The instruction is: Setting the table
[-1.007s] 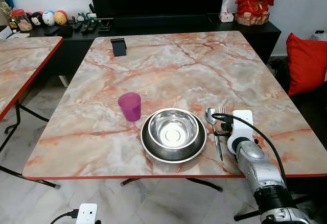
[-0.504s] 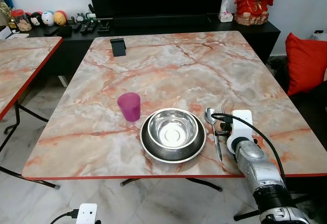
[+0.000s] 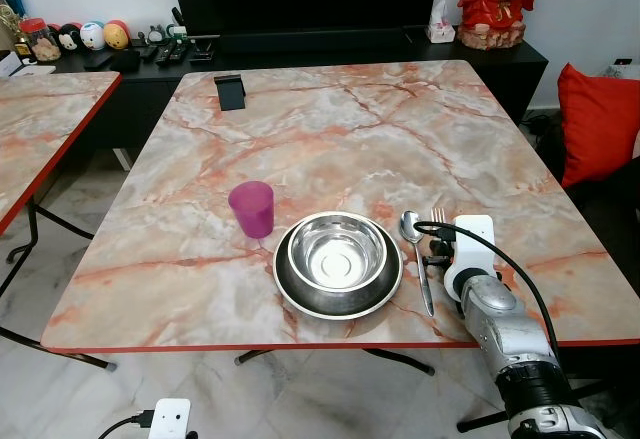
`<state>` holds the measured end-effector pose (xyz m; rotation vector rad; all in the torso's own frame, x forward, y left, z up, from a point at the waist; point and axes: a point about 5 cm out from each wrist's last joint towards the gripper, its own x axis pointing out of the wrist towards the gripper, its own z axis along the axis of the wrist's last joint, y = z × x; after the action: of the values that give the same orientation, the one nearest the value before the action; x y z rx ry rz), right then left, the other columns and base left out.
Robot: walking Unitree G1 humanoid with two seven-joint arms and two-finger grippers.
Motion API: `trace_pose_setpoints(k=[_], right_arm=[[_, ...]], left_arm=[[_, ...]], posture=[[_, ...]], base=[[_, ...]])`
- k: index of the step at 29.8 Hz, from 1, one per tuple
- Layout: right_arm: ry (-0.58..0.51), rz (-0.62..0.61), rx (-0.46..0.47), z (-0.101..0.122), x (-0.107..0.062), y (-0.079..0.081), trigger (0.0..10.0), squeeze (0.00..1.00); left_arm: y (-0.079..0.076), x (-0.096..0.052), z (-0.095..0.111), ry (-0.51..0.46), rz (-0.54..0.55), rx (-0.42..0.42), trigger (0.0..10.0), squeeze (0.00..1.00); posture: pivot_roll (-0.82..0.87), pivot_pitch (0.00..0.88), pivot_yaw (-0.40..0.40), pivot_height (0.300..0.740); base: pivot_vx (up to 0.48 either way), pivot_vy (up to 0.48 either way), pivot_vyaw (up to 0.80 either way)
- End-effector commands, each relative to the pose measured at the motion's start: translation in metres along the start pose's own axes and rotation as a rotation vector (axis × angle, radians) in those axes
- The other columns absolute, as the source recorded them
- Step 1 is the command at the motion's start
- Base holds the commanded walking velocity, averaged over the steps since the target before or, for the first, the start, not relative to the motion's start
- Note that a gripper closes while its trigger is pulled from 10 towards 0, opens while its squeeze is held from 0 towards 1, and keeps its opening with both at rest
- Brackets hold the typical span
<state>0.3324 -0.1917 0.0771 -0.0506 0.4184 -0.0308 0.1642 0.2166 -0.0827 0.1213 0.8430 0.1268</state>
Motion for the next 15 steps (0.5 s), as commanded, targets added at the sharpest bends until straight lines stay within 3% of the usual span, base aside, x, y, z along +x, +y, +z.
trace_pose_setpoints(k=[1, 4, 5, 6, 8, 9, 10, 15], right_arm=[[0.013, 0.015, -0.005, 0.0001, 0.0019, 0.0056, 10.0, 0.0], [0.013, 0.019, -0.003, 0.0002, 0.0019, 0.0061, 10.0, 0.01], [0.013, 0.02, -0.003, 0.0002, 0.0018, 0.0062, 10.0, 0.85], [0.013, 0.023, -0.003, 0.0003, 0.0017, 0.0066, 10.0, 1.0], [0.013, 0.021, -0.006, 0.0002, 0.0016, 0.0066, 10.0, 1.0], [0.014, 0.019, -0.007, 0.0002, 0.0017, 0.0064, 10.0, 0.76], [0.015, 0.015, -0.008, -0.0001, 0.0018, 0.006, 10.0, 0.0], [0.016, 0.014, -0.009, 0.0, 0.0017, 0.0058, 10.0, 0.0]], left_arm=[[0.0037, -0.0003, -0.0018, 0.013, 0.002, 0.019, 10.0, 0.0], [0.0031, -0.0002, -0.0014, 0.011, 0.001, 0.019, 10.0, 0.0], [0.0029, -0.0002, -0.0012, 0.011, 0.0, 0.019, 10.0, 0.0], [0.0024, -0.0001, -0.0009, 0.009, -0.002, 0.02, 10.0, 0.0], [0.0019, 0.0, -0.0006, 0.007, -0.003, 0.02, 10.0, 0.0], [0.0017, 0.0, -0.0005, 0.007, -0.003, 0.02, 10.0, 0.0], [0.0015, 0.0001, -0.0003, 0.006, -0.003, 0.02, 10.0, 0.0], [0.0015, 0.0, -0.0004, 0.006, -0.003, 0.02, 10.0, 0.0]], posture=[[-0.07, 0.016, 0.047, 0.74], [-0.07, 0.015, 0.047, 0.74], [-0.07, 0.015, 0.047, 0.74], [-0.07, 0.015, 0.047, 0.74], [-0.07, 0.015, 0.047, 0.74], [-0.07, 0.015, 0.047, 0.74], [-0.07, 0.015, 0.047, 0.74], [-0.07, 0.016, 0.048, 0.74]], base=[[0.0, 0.0, 0.0], [0.0, 0.0, 0.0], [0.0, 0.0, 0.0], [0.0, 0.0, 0.0], [0.0, 0.0, 0.0], [0.0, 0.0, 0.0], [0.0, 0.0, 0.0], [0.0, 0.0, 0.0]])
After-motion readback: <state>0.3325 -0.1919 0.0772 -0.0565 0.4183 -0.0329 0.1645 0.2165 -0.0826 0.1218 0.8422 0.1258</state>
